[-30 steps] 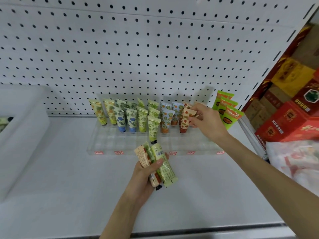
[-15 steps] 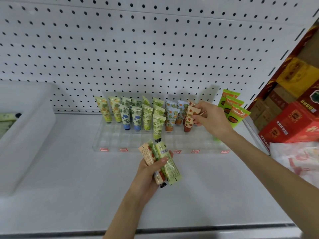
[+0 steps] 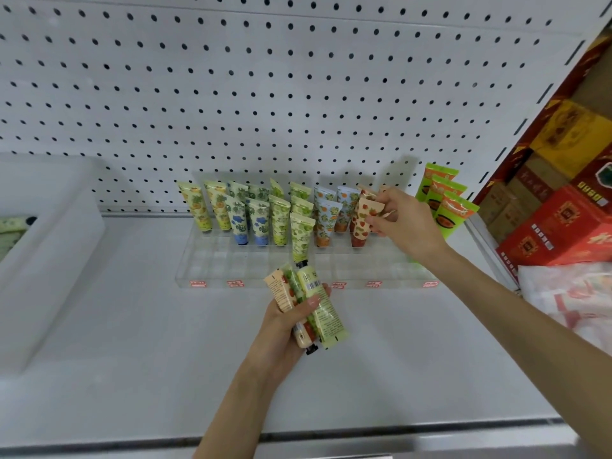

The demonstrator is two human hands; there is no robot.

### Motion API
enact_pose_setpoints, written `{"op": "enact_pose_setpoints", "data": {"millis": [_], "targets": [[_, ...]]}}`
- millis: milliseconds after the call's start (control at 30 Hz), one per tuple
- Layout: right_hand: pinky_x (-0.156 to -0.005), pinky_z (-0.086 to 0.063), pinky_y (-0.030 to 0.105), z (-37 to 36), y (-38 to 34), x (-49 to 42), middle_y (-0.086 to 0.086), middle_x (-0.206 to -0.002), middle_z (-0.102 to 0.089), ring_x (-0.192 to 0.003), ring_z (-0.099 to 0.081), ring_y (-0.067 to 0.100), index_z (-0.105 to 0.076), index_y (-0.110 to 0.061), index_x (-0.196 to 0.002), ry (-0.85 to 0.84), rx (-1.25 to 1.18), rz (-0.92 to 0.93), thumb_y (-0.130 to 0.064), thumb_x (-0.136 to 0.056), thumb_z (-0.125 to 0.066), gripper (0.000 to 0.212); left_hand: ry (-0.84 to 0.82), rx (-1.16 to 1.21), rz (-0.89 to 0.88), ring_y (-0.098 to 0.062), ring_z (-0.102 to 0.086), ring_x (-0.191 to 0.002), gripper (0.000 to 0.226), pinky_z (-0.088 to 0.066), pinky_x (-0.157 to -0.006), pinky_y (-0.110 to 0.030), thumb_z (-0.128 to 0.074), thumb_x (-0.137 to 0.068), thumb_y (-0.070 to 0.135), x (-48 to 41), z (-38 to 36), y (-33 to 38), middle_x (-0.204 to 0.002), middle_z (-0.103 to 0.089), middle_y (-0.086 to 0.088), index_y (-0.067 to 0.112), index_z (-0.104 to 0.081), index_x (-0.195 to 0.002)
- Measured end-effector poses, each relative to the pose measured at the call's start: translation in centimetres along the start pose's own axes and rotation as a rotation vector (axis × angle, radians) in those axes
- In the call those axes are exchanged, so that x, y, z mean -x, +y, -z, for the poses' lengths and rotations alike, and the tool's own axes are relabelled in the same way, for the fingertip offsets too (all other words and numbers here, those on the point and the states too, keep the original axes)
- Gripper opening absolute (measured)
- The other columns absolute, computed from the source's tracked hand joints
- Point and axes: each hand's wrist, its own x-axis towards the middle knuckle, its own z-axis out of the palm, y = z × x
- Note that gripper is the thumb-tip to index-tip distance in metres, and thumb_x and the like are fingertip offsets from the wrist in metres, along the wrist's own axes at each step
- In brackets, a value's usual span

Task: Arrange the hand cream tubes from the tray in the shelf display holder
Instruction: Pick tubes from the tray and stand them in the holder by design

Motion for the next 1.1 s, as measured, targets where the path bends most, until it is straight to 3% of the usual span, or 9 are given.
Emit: {"op": "enact_pose_setpoints", "data": {"millis": [267,400,500,567,700,800,900,1033,1100], "targets": [[-0.043,-0.049,0.020,1.7,-3.3,5.4,-0.003,-0.082,-0.060,-0.051,-0.062,0.009,-0.051,-0.019,-0.094,0.100,-0.121,-0.040,-0.025,-0.087,-0.066,0.017,0.052,0.023,-0.058,-0.018,-0.071,-0.091,0.027,-0.058,-0.075,-0.035,-0.064,-0.074,0.004,0.6,-0.3,0.2,-0.100,-0.074,-0.007,0.013,-0.070,-0.100],[-0.044,-0.045,0.023,-1.0,-4.4,11.4,-0.003,-0.075,-0.063,-0.056,-0.061,0.011,-0.064,-0.018,-0.085,-0.187,-0.292,-0.080,-0.023,-0.083,-0.070,0.009,0.062,0.019,-0.120,-0.019,-0.072,-0.086,0.025,-0.056,-0.069,-0.036,-0.069,-0.068,0.011,1.5,-1.2,0.5,-0.096,-0.074,-0.006,0.014,-0.073,-0.092],[-0.048,-0.040,0.015,-3.3,-4.8,13.5,-0.012,-0.068,-0.062,-0.060,-0.057,0.007,-0.064,-0.022,-0.081,-0.233,-0.336,-0.125,-0.024,-0.081,-0.072,0.009,0.017,0.056,-0.125,-0.021,-0.071,-0.085,0.030,-0.058,-0.076,-0.038,-0.068,-0.068,0.012,2.4,-1.7,1.1,-0.091,-0.073,-0.006,0.008,-0.070,-0.098],[-0.046,-0.040,0.022,-4.2,-5.6,14.2,-0.011,-0.061,-0.060,-0.056,-0.053,0.008,-0.063,-0.015,-0.080,-0.251,-0.473,-0.194,-0.019,-0.082,-0.070,0.009,0.021,0.050,-0.121,-0.023,-0.069,-0.088,0.033,-0.056,-0.083,-0.043,-0.069,-0.067,0.014,2.9,-1.7,1.6,-0.093,-0.073,-0.006,0.009,-0.069,-0.100],[-0.047,-0.041,0.026,-4.9,-7.3,15.2,-0.003,-0.065,-0.062,-0.058,-0.053,0.011,-0.062,-0.008,-0.083,-0.243,-0.673,-0.306,-0.020,-0.082,-0.069,0.014,0.032,0.030,-0.123,-0.023,-0.070,-0.086,0.030,-0.057,-0.076,-0.040,-0.071,-0.067,0.017,3.9,-1.3,2.6,-0.095,-0.072,-0.007,0.010,-0.072,-0.096],[-0.046,-0.045,0.029,-5.3,-8.3,15.7,0.007,-0.076,-0.066,-0.059,-0.061,0.018,-0.058,-0.003,-0.088,-0.210,-0.722,-0.328,-0.017,-0.086,-0.065,0.015,0.069,0.036,-0.128,-0.022,-0.071,-0.087,0.038,-0.059,-0.071,-0.036,-0.069,-0.072,0.015,4.6,-0.3,3.5,-0.100,-0.072,-0.010,0.004,-0.068,-0.108],[-0.039,-0.042,0.028,-5.9,-9.3,16.2,0.010,-0.083,-0.071,-0.048,-0.060,0.023,-0.053,-0.003,-0.093,-0.189,-0.728,-0.328,-0.012,-0.092,-0.057,0.011,0.130,0.003,-0.119,-0.027,-0.069,-0.095,0.038,-0.058,-0.076,-0.039,-0.069,-0.078,0.014,5.4,1.4,4.4,-0.110,-0.071,-0.015,0.002,-0.065,-0.114],[-0.037,-0.033,0.023,-7.5,-10.2,16.4,0.006,-0.083,-0.074,-0.036,-0.041,0.015,-0.053,-0.011,-0.095,-0.152,-0.640,-0.252,-0.012,-0.095,-0.053,0.001,0.188,-0.001,-0.132,-0.024,-0.070,-0.100,0.021,-0.058,-0.084,-0.034,-0.065,-0.085,0.007,6.4,4.4,6.0,-0.107,-0.073,-0.012,0.005,-0.066,-0.106],[-0.040,-0.038,0.024,-8.5,-11.0,16.3,0.010,-0.081,-0.071,-0.038,-0.044,0.015,-0.057,-0.013,-0.095,-0.102,-0.665,-0.244,-0.010,-0.093,-0.056,0.003,0.190,-0.014,-0.141,-0.023,-0.070,-0.100,0.021,-0.057,-0.087,-0.034,-0.065,-0.085,0.006,7.0,5.7,6.8,-0.107,-0.073,-0.011,0.005,-0.065,-0.106]]}}
